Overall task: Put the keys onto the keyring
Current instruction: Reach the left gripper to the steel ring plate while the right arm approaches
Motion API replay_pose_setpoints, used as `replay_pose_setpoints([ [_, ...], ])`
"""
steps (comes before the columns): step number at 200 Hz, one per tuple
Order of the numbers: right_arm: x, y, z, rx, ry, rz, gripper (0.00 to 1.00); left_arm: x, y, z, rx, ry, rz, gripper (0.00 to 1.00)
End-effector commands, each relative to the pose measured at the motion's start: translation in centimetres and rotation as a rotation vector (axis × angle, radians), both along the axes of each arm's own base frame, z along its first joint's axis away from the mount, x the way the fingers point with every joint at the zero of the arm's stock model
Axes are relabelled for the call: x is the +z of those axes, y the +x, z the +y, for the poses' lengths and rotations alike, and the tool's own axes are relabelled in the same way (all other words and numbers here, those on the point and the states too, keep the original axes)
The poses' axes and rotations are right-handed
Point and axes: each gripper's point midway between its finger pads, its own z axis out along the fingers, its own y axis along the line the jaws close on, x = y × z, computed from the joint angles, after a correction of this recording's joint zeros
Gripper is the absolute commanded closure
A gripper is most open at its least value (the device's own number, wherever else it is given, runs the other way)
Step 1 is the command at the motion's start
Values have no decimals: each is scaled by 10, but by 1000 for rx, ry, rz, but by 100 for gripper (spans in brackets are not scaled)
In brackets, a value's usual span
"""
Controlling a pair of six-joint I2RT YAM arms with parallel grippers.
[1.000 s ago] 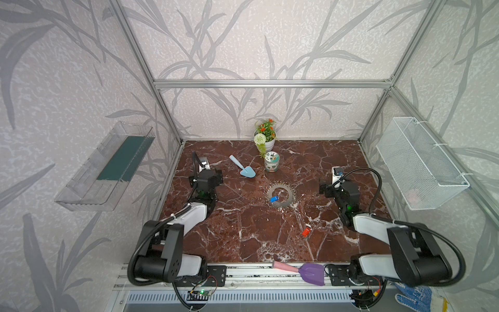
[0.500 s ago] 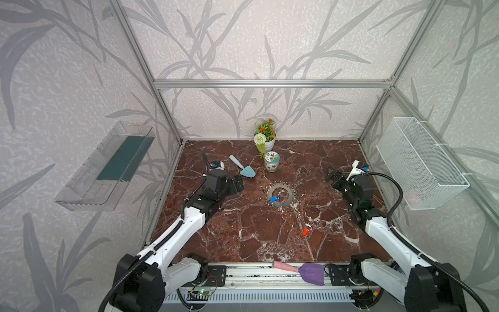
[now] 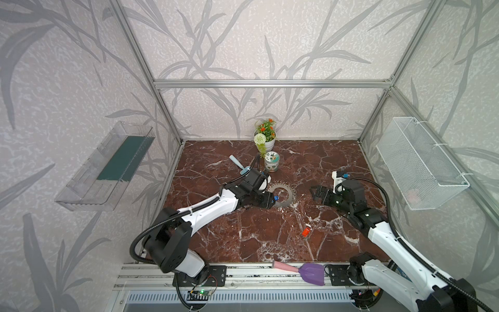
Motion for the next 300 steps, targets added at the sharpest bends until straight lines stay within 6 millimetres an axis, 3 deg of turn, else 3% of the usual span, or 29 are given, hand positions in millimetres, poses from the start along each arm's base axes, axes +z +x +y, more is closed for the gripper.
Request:
replay_pose_setpoints([
  [1,-8,-18,8,87,-3,24,1,-9,-3,-7,-72,40,42,48],
  [69,-12,-36,9,130,-4,38,1,-47,21,-13,-104,191,94,56],
  [108,-12,-38,5,107,-6,30,1,-56,24,-20,-112,185,111,57],
  [132,-15,-38,6,106,0,41,1,-63,25,-19,-112,199,125,62],
  [300,-26,-38,7,100,14,65,1,-74,24,-20,-115,239,148,85],
])
